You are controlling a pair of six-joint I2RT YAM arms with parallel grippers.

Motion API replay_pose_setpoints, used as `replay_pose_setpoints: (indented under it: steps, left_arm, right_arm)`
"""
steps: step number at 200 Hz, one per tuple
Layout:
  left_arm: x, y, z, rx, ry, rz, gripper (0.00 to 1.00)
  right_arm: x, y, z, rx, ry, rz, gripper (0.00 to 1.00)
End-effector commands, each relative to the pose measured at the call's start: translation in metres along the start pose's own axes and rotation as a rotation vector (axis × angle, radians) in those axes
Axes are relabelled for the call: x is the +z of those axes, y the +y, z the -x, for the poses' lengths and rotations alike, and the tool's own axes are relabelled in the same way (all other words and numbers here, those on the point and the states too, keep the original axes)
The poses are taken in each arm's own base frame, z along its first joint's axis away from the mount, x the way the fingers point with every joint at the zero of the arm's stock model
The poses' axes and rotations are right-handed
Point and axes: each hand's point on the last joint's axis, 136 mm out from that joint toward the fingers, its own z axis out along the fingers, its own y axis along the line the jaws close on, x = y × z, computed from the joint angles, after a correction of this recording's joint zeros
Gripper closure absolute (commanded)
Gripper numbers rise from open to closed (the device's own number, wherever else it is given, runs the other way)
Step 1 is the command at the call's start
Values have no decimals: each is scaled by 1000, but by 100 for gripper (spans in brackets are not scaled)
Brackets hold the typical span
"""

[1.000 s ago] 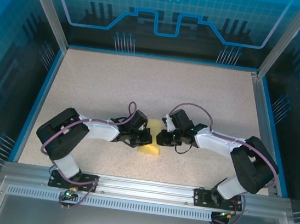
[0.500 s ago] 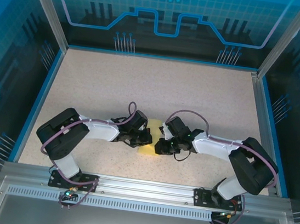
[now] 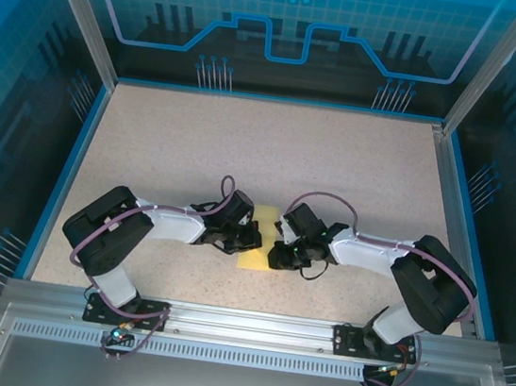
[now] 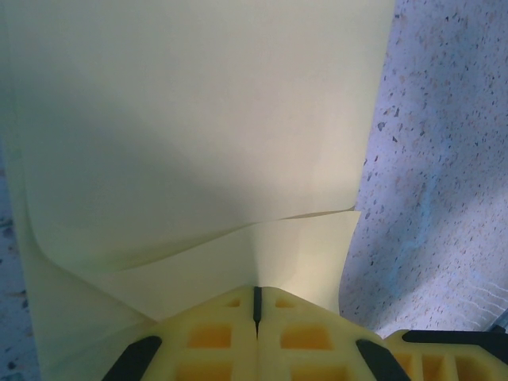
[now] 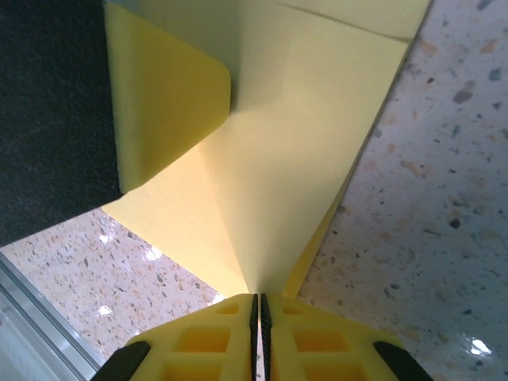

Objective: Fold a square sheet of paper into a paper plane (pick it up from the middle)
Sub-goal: Fold the triangle a second time at the center of the table.

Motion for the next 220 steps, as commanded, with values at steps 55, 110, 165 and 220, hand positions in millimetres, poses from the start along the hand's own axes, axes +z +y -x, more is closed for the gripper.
replay_pose_setpoints:
  steps: [55,110,165,220]
  left_arm:
    - [4,29,-12,-44,36,120,97]
    - [5,29,-12,-47,37,121,97]
    - [4,29,-12,-48,35,126,97]
    - [4,28,-11,-48,31,127,97]
  right_arm:
    - [-6,14,-7,-54,-15,43,88]
    - [-3,17,-4,-67,-40,49,88]
    - [7,1,-5,-35,-17,-27,89]
    - [9,-6,-12,-27,3,-51,89]
